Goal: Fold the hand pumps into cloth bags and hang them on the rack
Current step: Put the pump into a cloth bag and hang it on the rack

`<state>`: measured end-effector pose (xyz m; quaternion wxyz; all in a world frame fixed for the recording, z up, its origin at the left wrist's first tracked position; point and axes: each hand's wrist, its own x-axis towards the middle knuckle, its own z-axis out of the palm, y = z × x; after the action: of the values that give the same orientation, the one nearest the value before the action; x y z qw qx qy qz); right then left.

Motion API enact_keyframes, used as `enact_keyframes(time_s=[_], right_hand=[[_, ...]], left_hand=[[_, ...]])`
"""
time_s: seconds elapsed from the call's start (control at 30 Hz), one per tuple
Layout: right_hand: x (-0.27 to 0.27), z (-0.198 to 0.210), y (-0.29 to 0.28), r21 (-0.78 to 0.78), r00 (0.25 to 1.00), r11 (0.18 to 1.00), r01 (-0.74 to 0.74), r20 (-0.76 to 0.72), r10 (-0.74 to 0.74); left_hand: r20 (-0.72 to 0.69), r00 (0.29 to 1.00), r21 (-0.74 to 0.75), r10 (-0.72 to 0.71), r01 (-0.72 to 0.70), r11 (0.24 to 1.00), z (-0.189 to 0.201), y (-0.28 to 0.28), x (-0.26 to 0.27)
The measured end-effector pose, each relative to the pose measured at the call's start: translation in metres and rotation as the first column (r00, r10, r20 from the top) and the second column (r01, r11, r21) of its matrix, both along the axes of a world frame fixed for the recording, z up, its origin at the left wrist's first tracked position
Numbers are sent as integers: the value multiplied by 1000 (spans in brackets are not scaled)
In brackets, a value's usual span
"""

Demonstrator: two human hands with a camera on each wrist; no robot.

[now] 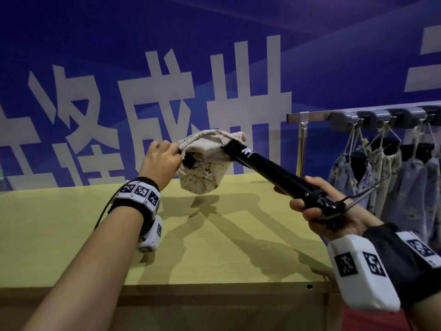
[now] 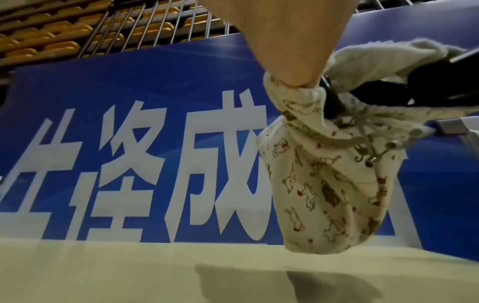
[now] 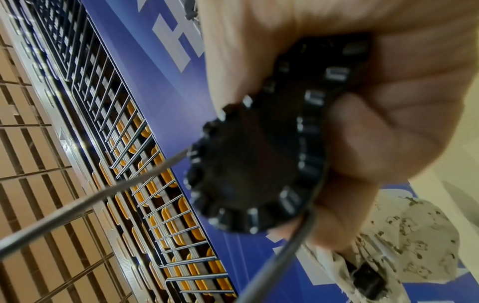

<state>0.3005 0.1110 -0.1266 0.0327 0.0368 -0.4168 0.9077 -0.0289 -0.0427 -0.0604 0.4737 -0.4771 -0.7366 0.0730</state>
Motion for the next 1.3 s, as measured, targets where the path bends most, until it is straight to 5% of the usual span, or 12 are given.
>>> enact_keyframes(time_s=[0.13, 0.2, 0.27, 0.43, 0.73, 0.8, 0.87, 0.93, 1.03, 1.13, 1.2, 1.3], right_hand=[[8, 3, -6, 56, 992, 994, 94, 74, -98], [12, 5, -6, 100, 980, 982, 159, 106, -170], [16, 6, -6, 90, 974, 979, 181, 122, -192], [23, 3, -4, 152, 958, 974, 167, 207, -197], [27, 7, -4, 242, 898, 958, 156, 370, -240], [28, 10, -6, 260, 888, 955, 142, 392, -239], [28, 12, -8, 274, 882, 952, 134, 405, -241], [28, 11, -9, 285, 872, 948, 142, 418, -256], [27, 7, -10, 319, 855, 936, 147, 435, -282], [25, 9, -12, 351, 854, 926, 138, 431, -291], [24, 10, -14, 324, 860, 935, 143, 428, -280], [24, 9, -15, 288, 857, 943, 167, 431, -283]], left_hand=[[322, 944, -173, 68, -12, 985, -13, 9, 3], [598, 779, -235, 190, -57, 970, -21, 15, 5], [766, 623, -133, 156, -83, 988, -28, 20, 9], [879, 452, 237, -150, -142, 961, -26, 32, 19], [797, 454, 540, -398, -240, 807, -26, 41, 18], [718, 554, 581, -421, -143, 801, -28, 42, 16], [674, 556, 577, -486, 13, 816, -30, 42, 12], [734, 412, 555, -540, 95, 827, -31, 40, 11], [765, 56, 640, -642, 43, 767, -31, 37, 13], [808, -55, 589, -586, 83, 804, -31, 35, 13], [905, 55, 404, -422, 200, 892, -33, 36, 10], [816, 559, 62, -148, 170, 984, -40, 39, 13]])
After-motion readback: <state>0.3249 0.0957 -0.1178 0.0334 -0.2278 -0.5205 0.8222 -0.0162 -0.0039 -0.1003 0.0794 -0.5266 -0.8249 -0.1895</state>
